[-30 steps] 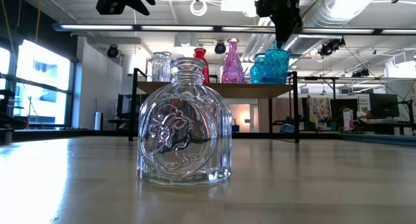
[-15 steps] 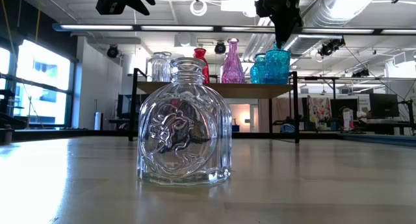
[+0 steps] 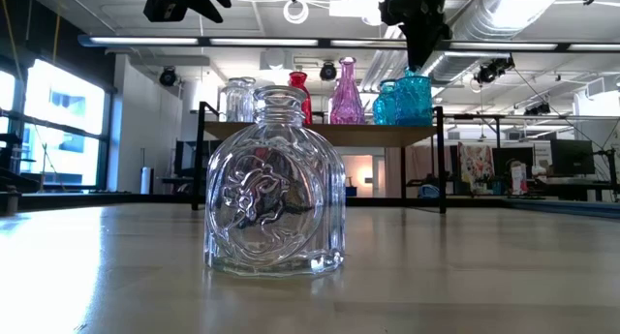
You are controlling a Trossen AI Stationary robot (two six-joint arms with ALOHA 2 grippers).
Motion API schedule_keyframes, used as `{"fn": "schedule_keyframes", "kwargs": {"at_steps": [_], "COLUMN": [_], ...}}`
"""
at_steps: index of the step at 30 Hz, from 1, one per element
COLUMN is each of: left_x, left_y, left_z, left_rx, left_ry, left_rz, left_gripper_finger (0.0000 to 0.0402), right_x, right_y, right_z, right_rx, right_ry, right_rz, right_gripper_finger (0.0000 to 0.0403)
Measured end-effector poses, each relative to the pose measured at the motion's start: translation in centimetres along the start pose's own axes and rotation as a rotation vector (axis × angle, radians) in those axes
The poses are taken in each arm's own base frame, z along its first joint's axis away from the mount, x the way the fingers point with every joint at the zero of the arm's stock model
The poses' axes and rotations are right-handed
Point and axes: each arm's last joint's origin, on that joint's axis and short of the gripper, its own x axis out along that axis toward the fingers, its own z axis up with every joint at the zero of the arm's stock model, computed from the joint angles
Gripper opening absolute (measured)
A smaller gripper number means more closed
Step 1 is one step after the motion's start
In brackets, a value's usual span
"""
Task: Sort vases onto shelf
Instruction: Put the blue vase on the shelf aligned with the other blue vases, then put the pink vase on the shelf aligned with the other pink vases
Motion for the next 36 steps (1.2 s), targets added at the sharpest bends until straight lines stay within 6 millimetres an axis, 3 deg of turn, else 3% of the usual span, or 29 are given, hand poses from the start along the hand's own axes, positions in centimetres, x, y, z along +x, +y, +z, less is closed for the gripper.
{"fn": "schedule_keyframes", "kwargs": {"at_steps": [12,26,36], "left_x": [0.0,0.0,-0.2], "left_y": [0.0,-0.1,-1.6], "left_z": [0.0,-0.2,-1.8], "left_rx": [0.0,0.004,0.035], "left_ry": [0.0,0.024,0.08], "left_rz": [0.0,-0.023,-0.077], "left_gripper_finger": [0.0099,0.0099,0.0099], "right_x": [-0.1,-2.8,-4.3], "right_y": [-0.1,-0.6,0.6], "right_z": [0.0,-1.2,-2.3], "right_rx": [-0.001,0.047,0.054], "right_ry": [-0.009,-0.112,-0.134], "right_rz": [-0.014,0.032,0.121], "right_gripper_finger": [0.0046,0.0046,0.0046]}}
